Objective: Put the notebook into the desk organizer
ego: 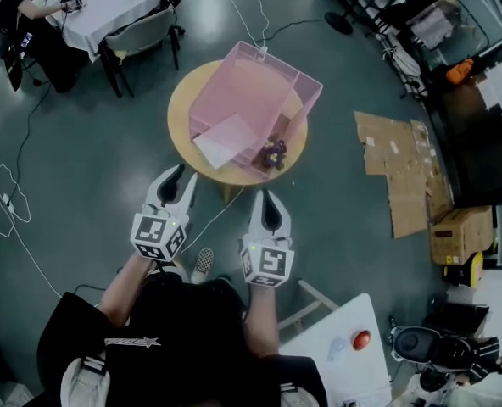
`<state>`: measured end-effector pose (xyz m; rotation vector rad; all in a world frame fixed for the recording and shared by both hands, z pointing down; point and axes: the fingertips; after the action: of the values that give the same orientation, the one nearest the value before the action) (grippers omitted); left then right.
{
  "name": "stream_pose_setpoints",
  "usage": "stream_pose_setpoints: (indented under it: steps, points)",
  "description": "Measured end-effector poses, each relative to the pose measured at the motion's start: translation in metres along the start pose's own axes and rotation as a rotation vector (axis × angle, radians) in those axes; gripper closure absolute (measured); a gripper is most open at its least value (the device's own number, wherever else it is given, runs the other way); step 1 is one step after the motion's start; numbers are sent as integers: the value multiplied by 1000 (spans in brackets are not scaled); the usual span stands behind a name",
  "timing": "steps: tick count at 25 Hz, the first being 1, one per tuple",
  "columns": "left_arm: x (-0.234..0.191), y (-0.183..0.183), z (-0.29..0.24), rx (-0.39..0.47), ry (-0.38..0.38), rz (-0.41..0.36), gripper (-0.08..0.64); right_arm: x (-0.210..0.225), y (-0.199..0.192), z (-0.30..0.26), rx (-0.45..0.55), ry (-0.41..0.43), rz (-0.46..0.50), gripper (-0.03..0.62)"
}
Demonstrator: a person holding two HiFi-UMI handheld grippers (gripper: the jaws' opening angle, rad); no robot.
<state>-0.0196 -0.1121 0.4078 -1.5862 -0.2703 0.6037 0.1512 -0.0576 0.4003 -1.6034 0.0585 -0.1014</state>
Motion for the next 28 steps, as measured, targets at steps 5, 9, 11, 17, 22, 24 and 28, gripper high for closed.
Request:
stream_pose_setpoints:
  steps: [5, 9, 11, 17, 22, 24, 28]
  points:
    - [15, 19, 17, 9, -22, -152, 484, -5, 11, 12, 32, 16, 4, 586]
    - [21, 26, 23, 16, -14, -208, 525, -10, 12, 18, 36, 40, 12, 586]
    - [23, 30, 24, 21, -11, -217, 535, -12, 14, 20, 38, 48, 20, 586]
    - [27, 34, 21, 29, -5, -223, 545, -9, 17, 20, 54, 59, 34, 586]
    - [28, 34, 18, 23, -7, -224, 550, -7, 20, 18, 59, 59, 32, 586]
    - [29, 33, 17, 20, -8, -226, 551, -6, 20, 18, 57, 57, 32, 586]
    - [30, 32, 16, 14, -12, -231, 550, -4, 18, 19, 49, 49, 28, 586]
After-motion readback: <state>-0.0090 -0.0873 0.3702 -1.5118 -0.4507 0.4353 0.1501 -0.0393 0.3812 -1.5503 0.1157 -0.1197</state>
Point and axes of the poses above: the fingertips, and each gripper's own axes: z backward along the fingers, x to its right, y out of its top, and after that the axes turned 7 degrees about x, right-handed
